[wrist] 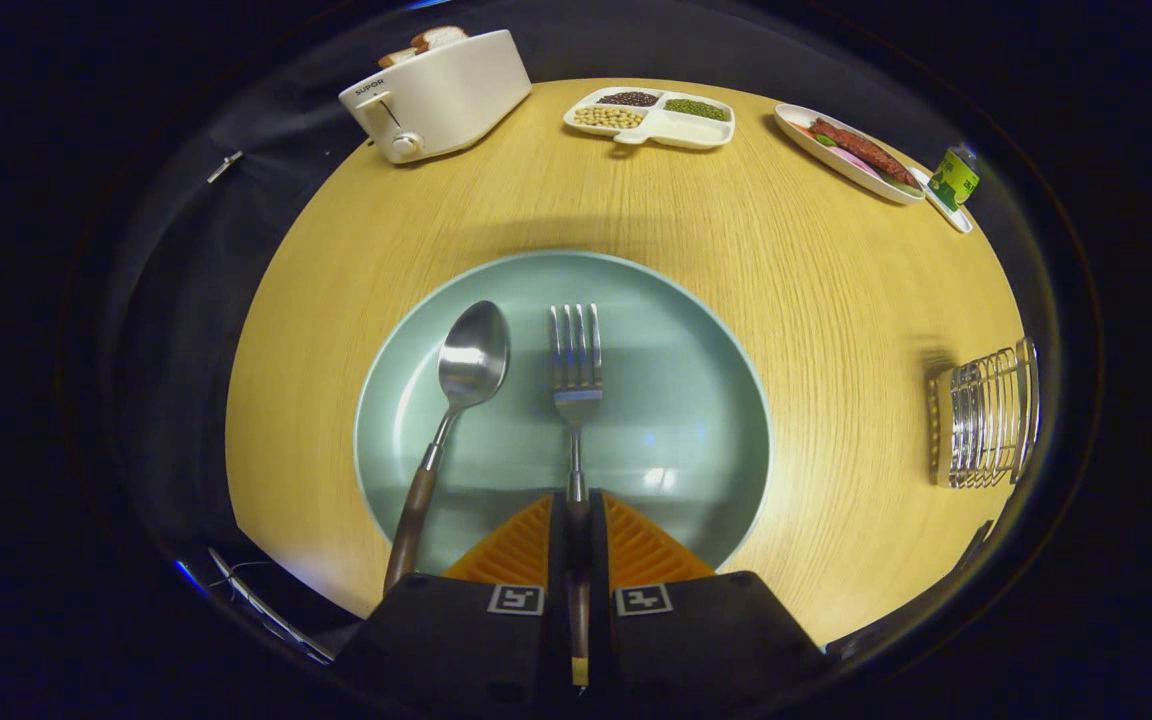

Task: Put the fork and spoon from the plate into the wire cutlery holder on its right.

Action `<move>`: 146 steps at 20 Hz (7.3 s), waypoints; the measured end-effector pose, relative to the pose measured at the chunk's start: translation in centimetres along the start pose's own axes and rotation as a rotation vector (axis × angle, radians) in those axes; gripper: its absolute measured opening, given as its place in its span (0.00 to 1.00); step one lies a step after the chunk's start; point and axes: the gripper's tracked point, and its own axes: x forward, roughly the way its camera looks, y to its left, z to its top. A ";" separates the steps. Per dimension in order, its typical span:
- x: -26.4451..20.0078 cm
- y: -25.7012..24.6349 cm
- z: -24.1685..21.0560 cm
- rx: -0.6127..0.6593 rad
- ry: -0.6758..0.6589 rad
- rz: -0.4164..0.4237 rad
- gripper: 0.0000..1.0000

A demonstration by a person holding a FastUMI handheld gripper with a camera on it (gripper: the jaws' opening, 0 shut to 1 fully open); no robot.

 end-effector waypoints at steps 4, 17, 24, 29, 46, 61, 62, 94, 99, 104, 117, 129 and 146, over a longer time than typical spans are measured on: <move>-1.2 -0.1 0.2 0.060 -0.014 0.058 0.08; -18.8 -12.0 5.4 -0.092 -0.129 0.113 0.08; -23.8 -25.6 1.3 -0.188 0.194 -0.031 0.08; -22.5 -28.8 -1.2 -0.300 0.478 -0.111 0.08; -14.6 -30.8 0.1 -0.397 0.873 -0.268 0.08; -18.6 -28.7 3.4 -0.203 0.358 -0.148 0.94; -19.4 -27.8 4.2 -0.181 0.290 -0.120 0.94; -0.2 9.1 1.1 0.026 0.156 0.254 0.70; 0.7 8.7 0.8 0.057 0.186 0.208 0.26; 0.4 6.4 1.4 0.062 0.149 0.204 0.09; -7.9 3.2 3.8 0.094 0.051 0.345 0.06; -21.0 -13.6 6.1 0.034 -0.041 0.232 0.06; -20.6 -29.2 0.9 -0.279 0.677 -0.102 0.06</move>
